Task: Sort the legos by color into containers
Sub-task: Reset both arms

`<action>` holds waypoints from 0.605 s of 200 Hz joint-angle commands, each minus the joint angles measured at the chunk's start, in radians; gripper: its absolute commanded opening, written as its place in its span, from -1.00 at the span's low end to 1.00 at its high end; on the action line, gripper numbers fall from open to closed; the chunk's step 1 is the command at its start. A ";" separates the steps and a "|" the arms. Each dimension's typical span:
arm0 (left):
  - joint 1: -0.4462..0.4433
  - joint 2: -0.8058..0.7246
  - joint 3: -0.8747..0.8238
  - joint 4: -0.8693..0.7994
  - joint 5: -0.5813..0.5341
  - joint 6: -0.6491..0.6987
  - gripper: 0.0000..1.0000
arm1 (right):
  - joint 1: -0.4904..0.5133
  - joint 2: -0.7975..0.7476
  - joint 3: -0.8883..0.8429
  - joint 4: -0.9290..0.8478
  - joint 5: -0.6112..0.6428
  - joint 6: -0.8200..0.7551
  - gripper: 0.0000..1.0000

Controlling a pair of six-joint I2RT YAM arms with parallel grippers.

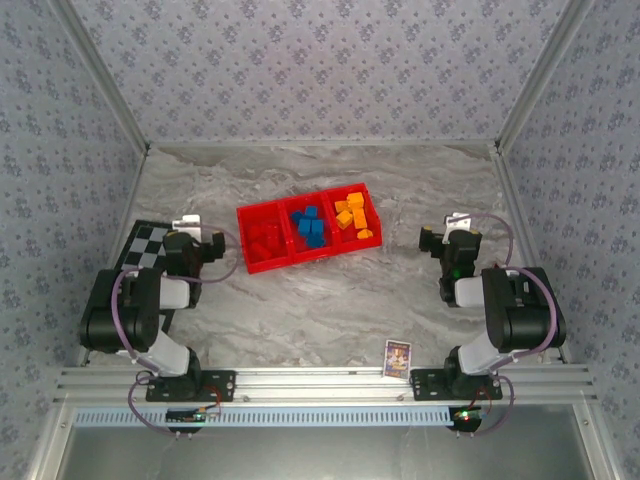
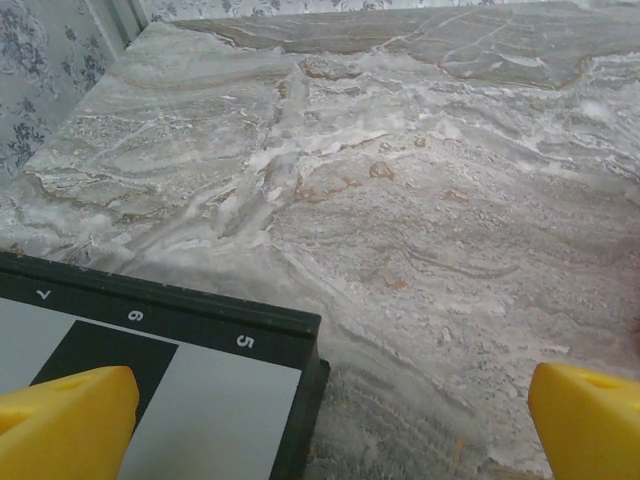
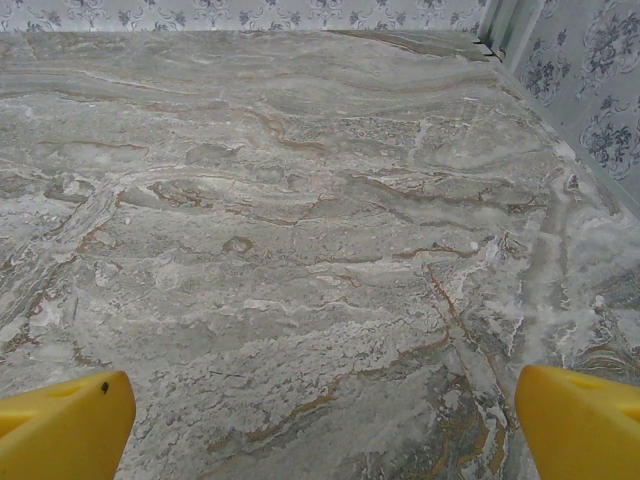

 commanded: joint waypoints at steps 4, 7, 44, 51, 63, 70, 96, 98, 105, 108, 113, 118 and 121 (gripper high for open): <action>-0.008 -0.003 0.028 0.012 -0.141 -0.075 0.99 | -0.005 0.004 0.023 0.001 0.019 -0.006 0.99; -0.007 0.000 0.029 0.012 -0.140 -0.073 0.99 | -0.004 0.004 0.023 0.001 0.018 -0.006 0.99; -0.016 -0.006 0.044 -0.022 -0.147 -0.065 1.00 | -0.010 0.004 0.024 -0.004 0.005 -0.003 0.99; -0.016 -0.007 0.044 -0.028 -0.147 -0.065 1.00 | -0.010 0.004 0.025 -0.003 0.005 -0.003 0.99; -0.016 -0.006 0.044 -0.026 -0.147 -0.066 0.99 | -0.011 0.004 0.024 -0.004 0.005 -0.003 0.99; -0.016 -0.007 0.045 -0.029 -0.147 -0.067 0.99 | -0.011 0.004 0.024 -0.004 0.005 -0.003 0.99; -0.016 -0.007 0.045 -0.028 -0.147 -0.066 1.00 | -0.010 0.004 0.025 -0.004 0.005 -0.003 0.99; -0.017 -0.006 0.045 -0.029 -0.147 -0.067 1.00 | -0.012 0.004 0.023 -0.004 0.005 -0.003 0.99; -0.016 -0.005 0.045 -0.028 -0.147 -0.066 0.99 | -0.011 0.003 0.024 -0.005 0.005 -0.003 0.99; -0.016 -0.007 0.045 -0.028 -0.147 -0.067 0.99 | -0.012 0.004 0.024 -0.004 0.005 -0.003 0.99; -0.017 -0.007 0.045 -0.028 -0.147 -0.066 0.99 | -0.013 0.004 0.025 -0.004 0.005 -0.003 0.99; -0.017 -0.006 0.045 -0.028 -0.147 -0.066 0.99 | -0.012 0.004 0.026 -0.005 0.004 -0.003 0.99; -0.017 -0.006 0.045 -0.028 -0.147 -0.067 1.00 | -0.012 0.004 0.026 -0.007 0.004 -0.003 0.99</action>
